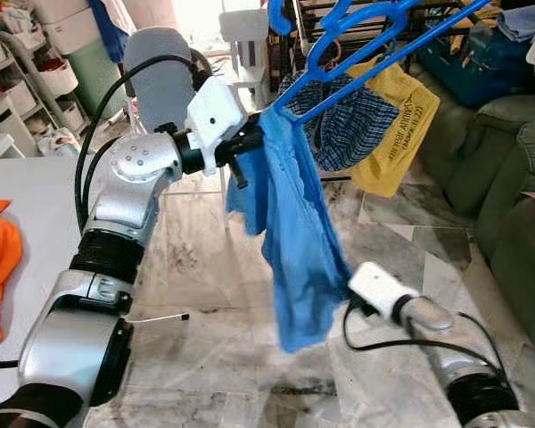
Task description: Hang hanger
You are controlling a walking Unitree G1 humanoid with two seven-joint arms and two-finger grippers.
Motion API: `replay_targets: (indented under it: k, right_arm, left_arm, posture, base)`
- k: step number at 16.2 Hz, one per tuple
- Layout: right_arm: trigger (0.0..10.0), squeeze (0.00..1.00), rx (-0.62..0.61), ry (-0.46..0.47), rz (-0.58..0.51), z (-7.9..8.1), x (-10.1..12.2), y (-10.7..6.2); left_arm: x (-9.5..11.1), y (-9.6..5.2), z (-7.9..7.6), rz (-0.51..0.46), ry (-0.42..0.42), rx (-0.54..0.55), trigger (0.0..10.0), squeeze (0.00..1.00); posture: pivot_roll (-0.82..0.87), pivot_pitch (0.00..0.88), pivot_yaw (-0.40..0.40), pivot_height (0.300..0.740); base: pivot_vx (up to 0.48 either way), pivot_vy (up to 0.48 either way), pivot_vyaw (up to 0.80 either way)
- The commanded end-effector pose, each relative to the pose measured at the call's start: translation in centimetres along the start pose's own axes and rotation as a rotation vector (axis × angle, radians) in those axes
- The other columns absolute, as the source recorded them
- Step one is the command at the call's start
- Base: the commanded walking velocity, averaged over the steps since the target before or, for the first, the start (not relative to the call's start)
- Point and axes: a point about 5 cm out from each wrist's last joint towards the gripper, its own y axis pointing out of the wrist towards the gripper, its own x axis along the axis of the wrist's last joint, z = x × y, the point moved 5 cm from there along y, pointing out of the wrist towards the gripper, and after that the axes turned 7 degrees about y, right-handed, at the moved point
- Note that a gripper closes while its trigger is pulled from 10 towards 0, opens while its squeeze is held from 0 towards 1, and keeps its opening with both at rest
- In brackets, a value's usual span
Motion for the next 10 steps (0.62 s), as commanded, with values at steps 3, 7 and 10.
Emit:
replay_targets:
  k: [3,7,10]
  right_arm:
    - [0.0,0.0,-0.347,0.107,-0.125,-7.8,2.9,-2.5]
    - [0.0,0.0,-0.649,0.193,-0.376,-14.3,9.7,-6.4]
    - [0.0,0.0,-0.697,0.217,-0.487,-15.7,13.6,-7.4]
  left_arm:
    - [-2.9,-3.3,0.9,0.086,-0.038,0.084,0.0,0.0]
    - [-8.4,-6.8,-2.1,0.254,-0.17,0.073,0.0,0.0]
    - [-10.1,-8.0,-5.8,0.301,-0.289,-0.047,0.0,0.0]
  posture:
    - [-0.12,0.0,0.076,0.74]
    - [-0.14,0.0,0.073,0.74]
    - [-0.13,0.0,0.06,0.74]
  base:
    - [0.0,0.0,0.0]
    - [0.0,0.0,0.0]
    - [0.0,0.0,0.0]
